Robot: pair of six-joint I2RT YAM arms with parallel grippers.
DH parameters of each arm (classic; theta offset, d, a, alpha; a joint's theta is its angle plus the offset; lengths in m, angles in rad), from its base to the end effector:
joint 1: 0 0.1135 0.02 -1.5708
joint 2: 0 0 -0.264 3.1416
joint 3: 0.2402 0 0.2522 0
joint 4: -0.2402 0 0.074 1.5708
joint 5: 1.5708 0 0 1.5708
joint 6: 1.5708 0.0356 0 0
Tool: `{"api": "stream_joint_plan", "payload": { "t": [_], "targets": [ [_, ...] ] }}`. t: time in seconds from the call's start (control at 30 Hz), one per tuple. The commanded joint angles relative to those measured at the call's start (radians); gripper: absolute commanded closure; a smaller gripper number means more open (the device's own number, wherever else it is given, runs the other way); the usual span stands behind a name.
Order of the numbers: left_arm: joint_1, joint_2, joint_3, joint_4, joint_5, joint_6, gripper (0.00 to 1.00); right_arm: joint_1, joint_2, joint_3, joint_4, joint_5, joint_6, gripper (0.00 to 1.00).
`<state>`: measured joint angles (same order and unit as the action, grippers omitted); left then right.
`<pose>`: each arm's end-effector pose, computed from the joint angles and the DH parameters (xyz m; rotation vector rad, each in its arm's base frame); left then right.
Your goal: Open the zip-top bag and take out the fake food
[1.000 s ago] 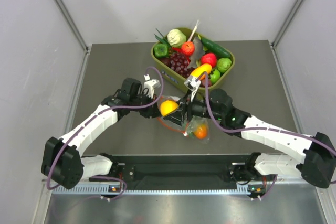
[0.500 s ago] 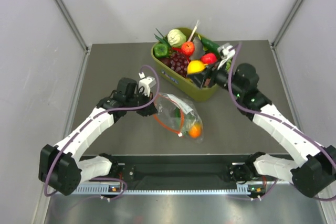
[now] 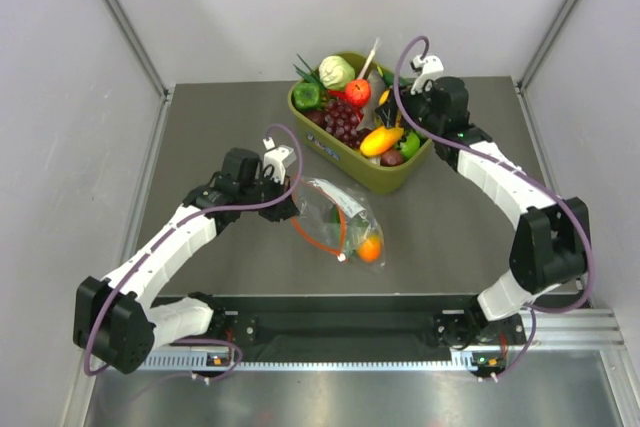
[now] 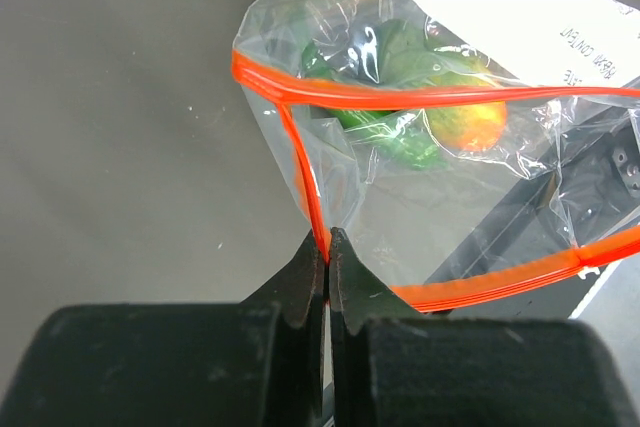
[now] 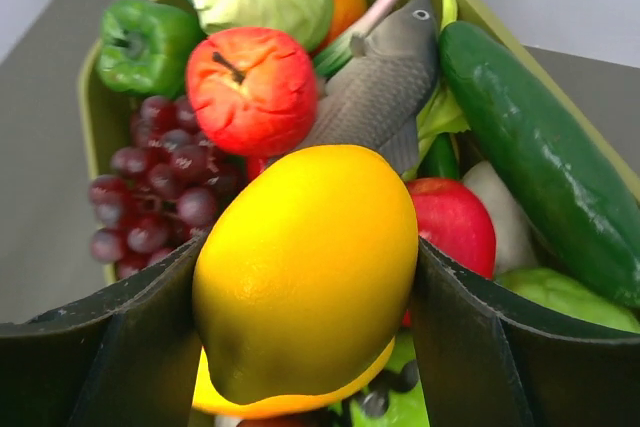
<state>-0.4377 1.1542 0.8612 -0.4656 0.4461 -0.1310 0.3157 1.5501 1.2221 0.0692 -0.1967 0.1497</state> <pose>0.2127 -0.1165 0.2686 0.5888 2.3002 -0.7996 0.3506 0.1218 0.3275 -0.2932 1.8309 0.5057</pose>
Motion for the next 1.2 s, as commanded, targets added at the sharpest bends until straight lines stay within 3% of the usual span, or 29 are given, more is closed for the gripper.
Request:
{"api": "stream_joint_plan", "payload": {
  "t": [0.0,0.23,0.43,0.77,1.17],
  "targets": [
    [0.007,-0.008,0.009,0.010,-0.009,0.014,1.00,-0.017,0.031,0.102,0.035,0.029,-0.058,0.68],
    [0.008,0.002,0.010,0.007,-0.006,0.014,1.00,-0.017,0.180,0.240,-0.022,0.031,-0.098,0.65],
    [0.010,0.012,0.012,0.005,-0.001,0.019,1.00,-0.015,0.234,0.254,-0.045,0.029,-0.098,0.56],
    [0.011,0.019,0.016,0.004,0.006,0.021,1.00,-0.017,0.208,0.226,-0.034,0.026,-0.101,0.16],
    [0.013,0.013,0.015,0.004,0.011,0.021,1.00,-0.015,0.099,0.186,-0.029,0.037,-0.107,0.05]
  ]
}}
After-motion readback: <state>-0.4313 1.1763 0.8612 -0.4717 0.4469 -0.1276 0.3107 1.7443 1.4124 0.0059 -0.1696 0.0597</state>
